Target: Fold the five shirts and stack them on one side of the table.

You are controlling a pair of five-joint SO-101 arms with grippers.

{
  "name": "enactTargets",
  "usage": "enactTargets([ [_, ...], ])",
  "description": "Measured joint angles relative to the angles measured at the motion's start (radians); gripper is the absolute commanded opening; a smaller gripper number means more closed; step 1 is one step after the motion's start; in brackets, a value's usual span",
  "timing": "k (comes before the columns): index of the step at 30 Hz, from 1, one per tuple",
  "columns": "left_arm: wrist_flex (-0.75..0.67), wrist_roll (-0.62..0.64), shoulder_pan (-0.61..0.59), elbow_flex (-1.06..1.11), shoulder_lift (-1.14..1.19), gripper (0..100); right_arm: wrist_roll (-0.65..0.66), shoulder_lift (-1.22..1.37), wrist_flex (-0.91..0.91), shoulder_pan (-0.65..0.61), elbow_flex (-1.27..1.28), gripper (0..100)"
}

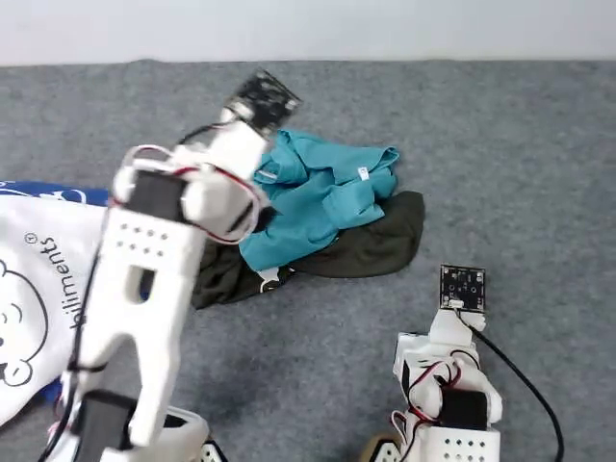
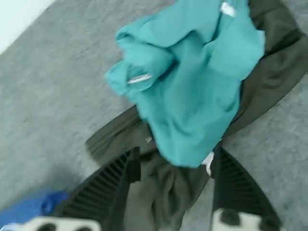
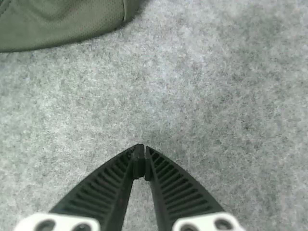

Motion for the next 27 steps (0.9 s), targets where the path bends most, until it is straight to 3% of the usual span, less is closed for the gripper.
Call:
enactTargets([
  [17,-0.046,0.006,0.100,-0.101,0.508,23,0.000,0.000,0.000,0.000,0.000,0.9],
  [23,-0.046,0.014,0.107,-0.137,0.523,1,0.000,0.000,0.000,0.000,0.000,0.9],
  [27,-0.026,0.017,0.094,-0.215,0.523,0,0.000,0.000,0.000,0.000,0.000,0.9],
])
